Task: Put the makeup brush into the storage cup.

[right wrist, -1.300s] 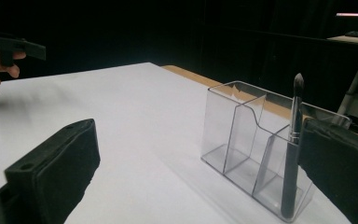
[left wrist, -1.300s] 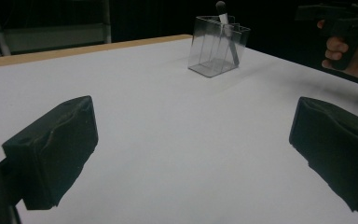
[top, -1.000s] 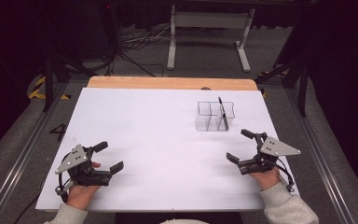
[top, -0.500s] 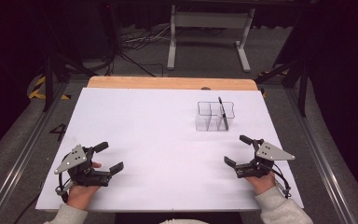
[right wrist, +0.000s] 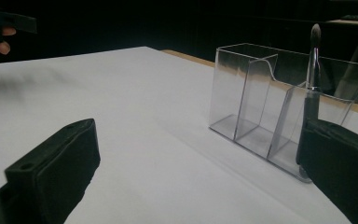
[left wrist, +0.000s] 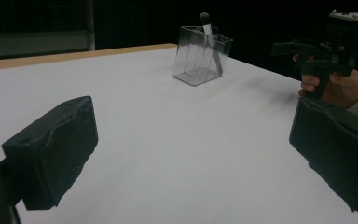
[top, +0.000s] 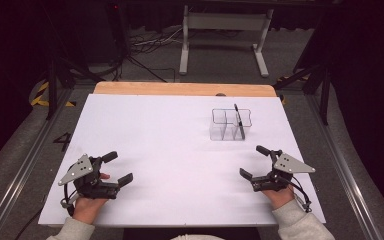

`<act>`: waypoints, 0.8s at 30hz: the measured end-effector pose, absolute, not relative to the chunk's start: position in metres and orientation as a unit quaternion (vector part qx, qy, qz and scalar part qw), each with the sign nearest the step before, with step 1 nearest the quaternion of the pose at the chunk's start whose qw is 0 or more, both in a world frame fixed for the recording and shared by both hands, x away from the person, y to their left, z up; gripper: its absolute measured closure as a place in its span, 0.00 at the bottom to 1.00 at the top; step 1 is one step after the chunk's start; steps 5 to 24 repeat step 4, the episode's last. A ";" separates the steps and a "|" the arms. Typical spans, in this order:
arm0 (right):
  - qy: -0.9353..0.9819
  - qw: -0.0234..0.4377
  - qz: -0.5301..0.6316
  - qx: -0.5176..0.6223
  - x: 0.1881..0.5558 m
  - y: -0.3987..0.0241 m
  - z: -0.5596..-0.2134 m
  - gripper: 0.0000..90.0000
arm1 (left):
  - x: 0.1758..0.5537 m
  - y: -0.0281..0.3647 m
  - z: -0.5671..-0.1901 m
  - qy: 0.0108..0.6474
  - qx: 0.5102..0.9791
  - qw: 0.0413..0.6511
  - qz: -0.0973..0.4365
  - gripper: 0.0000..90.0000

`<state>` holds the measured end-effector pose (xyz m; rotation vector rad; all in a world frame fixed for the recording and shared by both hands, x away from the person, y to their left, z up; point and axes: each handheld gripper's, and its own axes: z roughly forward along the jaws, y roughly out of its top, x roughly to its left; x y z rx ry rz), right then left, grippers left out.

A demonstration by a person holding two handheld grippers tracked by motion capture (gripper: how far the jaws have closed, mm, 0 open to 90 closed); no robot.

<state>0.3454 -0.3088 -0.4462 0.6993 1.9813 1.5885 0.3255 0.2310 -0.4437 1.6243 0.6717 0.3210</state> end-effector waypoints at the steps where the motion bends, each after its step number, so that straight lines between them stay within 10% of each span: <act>1: 0.727 0.248 0.587 0.255 0.345 -0.309 -0.446 0.00 | 0.326 0.231 -0.444 0.292 0.709 0.626 0.141 0.02; 24: 0.724 0.250 0.592 0.251 0.344 -0.309 -0.445 0.00 | 0.326 0.229 -0.443 0.290 0.711 0.625 0.141 0.02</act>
